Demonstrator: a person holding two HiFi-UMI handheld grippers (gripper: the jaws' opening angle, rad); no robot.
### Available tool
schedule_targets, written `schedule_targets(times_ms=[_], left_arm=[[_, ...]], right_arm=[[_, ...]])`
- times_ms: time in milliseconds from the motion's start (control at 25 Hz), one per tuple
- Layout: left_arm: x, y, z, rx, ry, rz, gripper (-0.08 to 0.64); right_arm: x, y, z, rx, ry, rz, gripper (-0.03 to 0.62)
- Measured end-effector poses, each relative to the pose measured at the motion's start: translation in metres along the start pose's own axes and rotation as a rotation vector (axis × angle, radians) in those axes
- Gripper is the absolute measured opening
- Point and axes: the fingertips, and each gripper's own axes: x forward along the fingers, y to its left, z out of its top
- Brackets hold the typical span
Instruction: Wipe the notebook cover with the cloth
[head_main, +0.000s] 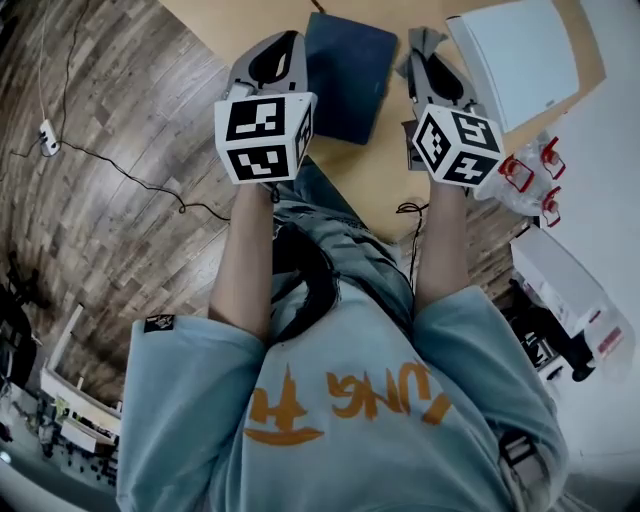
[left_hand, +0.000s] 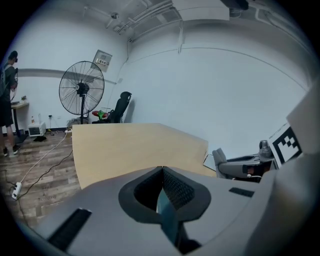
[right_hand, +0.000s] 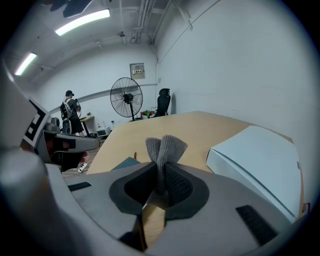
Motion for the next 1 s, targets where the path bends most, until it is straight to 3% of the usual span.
schedule_targets(times_ms=[360,1000], left_arm=[[0.016,0.013,-0.02,-0.05,0.037,0.009,0.017],[0.005,0.032,-0.032,-0.051,0.058,0.052,0.017]], right_arm=[[0.04,0.006,-0.007,-0.058,0.079,0.04,0.044],[0.074,0.013,-0.027,-0.143,0.172,0.078,0.043]])
